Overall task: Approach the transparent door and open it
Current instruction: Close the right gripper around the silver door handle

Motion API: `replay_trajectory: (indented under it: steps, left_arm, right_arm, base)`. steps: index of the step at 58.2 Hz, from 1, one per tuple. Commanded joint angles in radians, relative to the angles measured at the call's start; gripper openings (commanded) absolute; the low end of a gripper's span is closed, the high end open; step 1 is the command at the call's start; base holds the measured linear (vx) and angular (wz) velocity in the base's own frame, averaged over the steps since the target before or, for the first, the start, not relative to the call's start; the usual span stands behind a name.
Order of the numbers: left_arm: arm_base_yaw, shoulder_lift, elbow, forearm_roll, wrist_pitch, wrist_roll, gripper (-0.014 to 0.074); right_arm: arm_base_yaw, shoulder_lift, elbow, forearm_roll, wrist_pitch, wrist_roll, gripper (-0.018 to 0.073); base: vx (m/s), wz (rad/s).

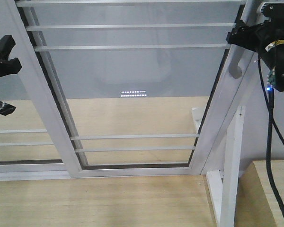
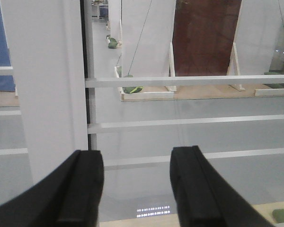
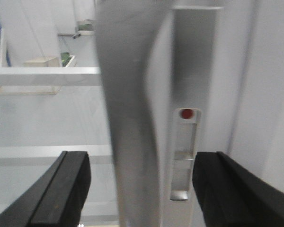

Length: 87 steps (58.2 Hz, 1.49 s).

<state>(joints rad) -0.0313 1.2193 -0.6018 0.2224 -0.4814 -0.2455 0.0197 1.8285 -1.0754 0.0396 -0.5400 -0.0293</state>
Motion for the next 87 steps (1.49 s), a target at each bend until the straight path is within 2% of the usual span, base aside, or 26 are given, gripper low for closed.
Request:
replay_trajectory:
  steps: [1, 18, 24, 32, 41, 50, 87]
  left_arm:
    - [-0.002, -0.021, -0.034, -0.011, -0.076, 0.0, 0.0451]
    - [-0.002, -0.021, -0.034, -0.011, -0.076, 0.0, 0.0451]
    - [-0.002, -0.021, -0.034, -0.011, -0.076, 0.0, 0.0451]
    - [-0.002, -0.021, -0.034, -0.011, -0.076, 0.0, 0.0451]
    - [-0.002, -0.021, -0.034, -0.011, -0.076, 0.0, 0.0451]
    - [-0.002, -0.021, -0.034, -0.011, -0.076, 0.0, 0.0451]
    - [-0.002, -0.021, -0.034, -0.011, -0.076, 0.0, 0.0451]
  right_arm:
    - [-0.002, -0.04, -0.049, -0.033, -0.069, -0.001, 0.0529]
    - [-0.002, 0.006, -0.105, -0.028, -0.054, -0.003, 0.0527]
    - [-0.002, 0.007, -0.105, -0.029, -0.053, -0.003, 0.0489]
    - [-0.002, -0.002, -0.104, -0.029, -0.039, -0.003, 0.0353]
    - [0.001, -0.019, -0.104, -0.04, -0.009, -0.004, 0.0132]
    - [0.021, -0.033, -0.104, -0.04, 0.039, -0.007, 0.0017]
    - [0.226, -0.036, -0.104, -0.04, 0.03, -0.012, 0.003]
  base:
    - [0.0, 0.0]
    - [0.0, 0.0]
    - [0.0, 0.0]
    - [0.0, 0.0]
    - [0.0, 0.0]
    - [0.0, 0.0]
    - [0.0, 0.0]
